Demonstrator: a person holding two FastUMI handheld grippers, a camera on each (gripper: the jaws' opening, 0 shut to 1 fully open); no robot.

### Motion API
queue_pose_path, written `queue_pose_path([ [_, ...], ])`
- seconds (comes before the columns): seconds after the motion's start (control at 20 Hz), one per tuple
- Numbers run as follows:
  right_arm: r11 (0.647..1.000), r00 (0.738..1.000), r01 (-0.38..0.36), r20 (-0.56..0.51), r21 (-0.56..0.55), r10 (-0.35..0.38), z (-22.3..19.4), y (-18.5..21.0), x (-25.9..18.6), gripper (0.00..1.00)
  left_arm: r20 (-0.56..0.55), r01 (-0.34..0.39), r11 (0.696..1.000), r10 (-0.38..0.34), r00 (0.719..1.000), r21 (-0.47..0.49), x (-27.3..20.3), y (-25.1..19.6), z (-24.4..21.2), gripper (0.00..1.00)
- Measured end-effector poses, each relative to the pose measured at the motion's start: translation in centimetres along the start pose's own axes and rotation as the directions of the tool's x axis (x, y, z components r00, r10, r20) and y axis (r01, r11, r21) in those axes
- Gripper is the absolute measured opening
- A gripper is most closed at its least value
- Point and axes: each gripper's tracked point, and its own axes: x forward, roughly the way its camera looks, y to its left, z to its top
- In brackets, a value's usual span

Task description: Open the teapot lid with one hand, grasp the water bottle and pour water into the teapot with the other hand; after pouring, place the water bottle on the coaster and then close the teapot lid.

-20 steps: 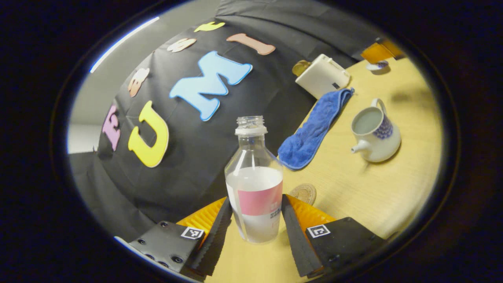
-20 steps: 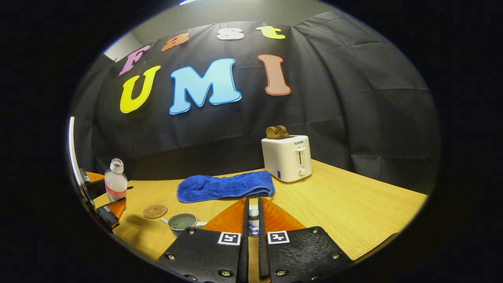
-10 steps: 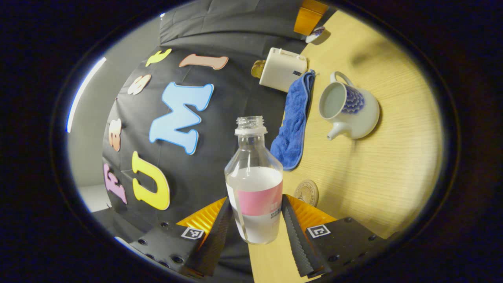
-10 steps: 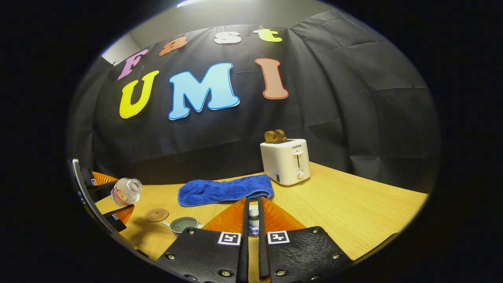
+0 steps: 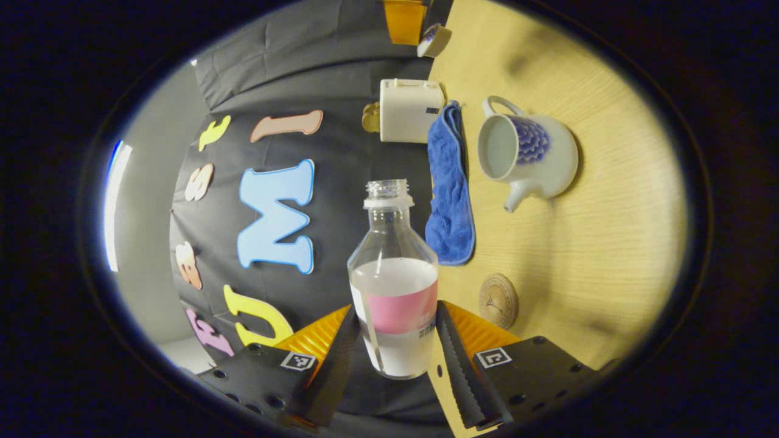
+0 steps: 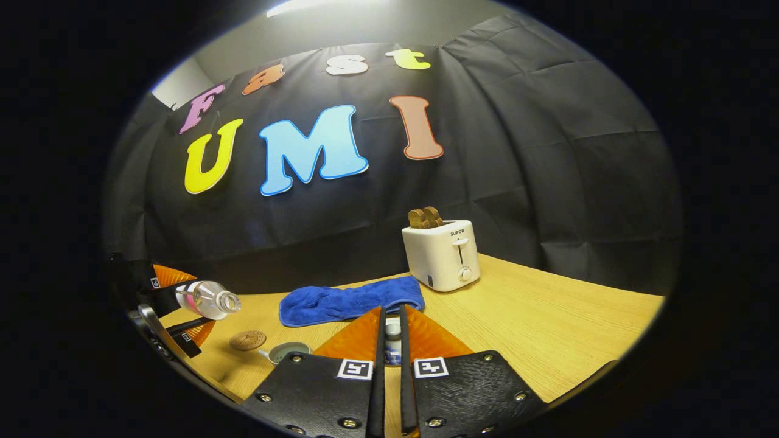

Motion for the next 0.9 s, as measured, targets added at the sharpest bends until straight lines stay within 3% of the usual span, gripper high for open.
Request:
queue_pose_path([
  [0.9, 1.000, 1.000, -0.009, 0.017, 0.028, 0.009, 0.6, -0.2, -0.2, 0.10, 0.050, -0.066, 0.967, 0.055, 0.997, 0.247, -1.2, -0.2, 1.6, 0.87],
])
